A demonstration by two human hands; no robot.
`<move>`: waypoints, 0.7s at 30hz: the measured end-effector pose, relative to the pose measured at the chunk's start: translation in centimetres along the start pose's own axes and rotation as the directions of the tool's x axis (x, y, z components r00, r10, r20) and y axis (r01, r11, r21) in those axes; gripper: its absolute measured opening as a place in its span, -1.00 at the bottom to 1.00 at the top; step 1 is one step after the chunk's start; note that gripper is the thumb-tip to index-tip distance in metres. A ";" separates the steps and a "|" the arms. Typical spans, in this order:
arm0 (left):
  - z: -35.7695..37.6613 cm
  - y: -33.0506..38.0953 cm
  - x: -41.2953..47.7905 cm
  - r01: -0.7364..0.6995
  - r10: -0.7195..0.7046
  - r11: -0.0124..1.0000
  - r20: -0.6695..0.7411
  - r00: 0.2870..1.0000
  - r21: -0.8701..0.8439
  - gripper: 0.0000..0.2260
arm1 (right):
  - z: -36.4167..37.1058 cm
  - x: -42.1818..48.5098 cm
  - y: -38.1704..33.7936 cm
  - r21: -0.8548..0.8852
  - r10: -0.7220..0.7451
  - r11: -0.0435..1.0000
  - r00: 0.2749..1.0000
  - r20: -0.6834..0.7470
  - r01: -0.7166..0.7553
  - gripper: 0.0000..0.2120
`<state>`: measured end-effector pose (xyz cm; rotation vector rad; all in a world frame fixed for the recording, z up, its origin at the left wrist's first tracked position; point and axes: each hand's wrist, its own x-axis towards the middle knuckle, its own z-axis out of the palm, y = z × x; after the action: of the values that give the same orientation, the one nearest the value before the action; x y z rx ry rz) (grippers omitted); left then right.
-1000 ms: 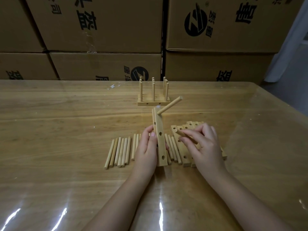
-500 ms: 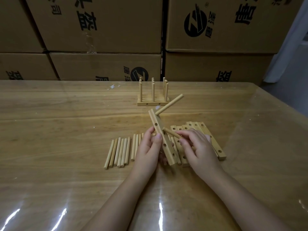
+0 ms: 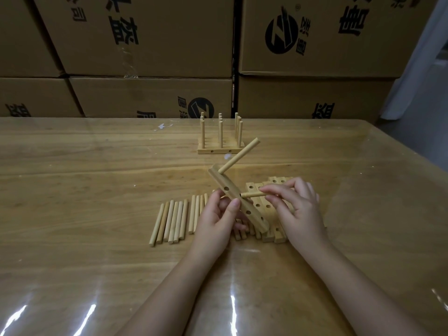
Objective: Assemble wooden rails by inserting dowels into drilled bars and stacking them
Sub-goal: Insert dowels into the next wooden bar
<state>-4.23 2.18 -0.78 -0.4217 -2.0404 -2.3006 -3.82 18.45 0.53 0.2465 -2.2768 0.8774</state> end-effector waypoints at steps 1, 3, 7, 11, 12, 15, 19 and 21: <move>0.0 0.0 0.0 0.007 -0.007 1.000 -0.001 1.000 -0.001 -0.80 | 0.0 0.0 0.0 -0.019 -0.013 1.000 1.000 -0.007 0.013 -0.84; 0.0 0.0 -0.1 0.015 -0.015 1.000 0.001 1.000 0.002 -0.78 | -0.1 0.1 0.0 -0.064 -0.035 0.997 0.999 -0.020 0.034 -0.84; 0.0 0.0 -0.1 0.009 -0.009 1.000 0.021 1.000 0.008 -0.80 | -0.4 0.1 -0.2 -0.147 -0.079 0.986 0.996 -0.038 0.073 -0.79; 0.0 -0.1 -0.1 -0.005 0.006 1.000 0.033 0.999 -0.003 -0.82 | -0.8 0.1 -0.7 -0.214 -0.133 0.970 0.989 -0.064 0.117 -0.74; 0.0 -0.2 -0.2 -0.011 0.011 1.000 0.038 0.999 -0.004 -0.82 | -0.8 0.1 -0.8 -0.224 -0.144 0.967 0.987 -0.071 0.125 -0.74; 0.0 -0.3 -0.2 -0.036 0.035 0.999 0.046 0.998 0.017 -0.81 | -1.0 0.1 -0.8 -0.255 -0.185 0.954 0.979 -0.085 0.158 -0.78; 0.0 -0.6 -0.3 -0.082 0.079 0.996 0.053 0.995 0.042 -0.80 | -1.0 0.0 -0.7 -0.265 -0.219 0.945 0.972 -0.086 0.190 -0.73; 0.0 -0.7 -0.4 -0.104 0.101 0.993 0.054 0.993 0.051 -0.80 | -0.9 0.0 -0.6 -0.279 -0.233 0.939 0.969 -0.079 0.203 -0.71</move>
<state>-4.01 2.26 -1.48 -0.5745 -2.0464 -2.1935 -3.09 18.57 1.39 0.3131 -2.1833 0.4501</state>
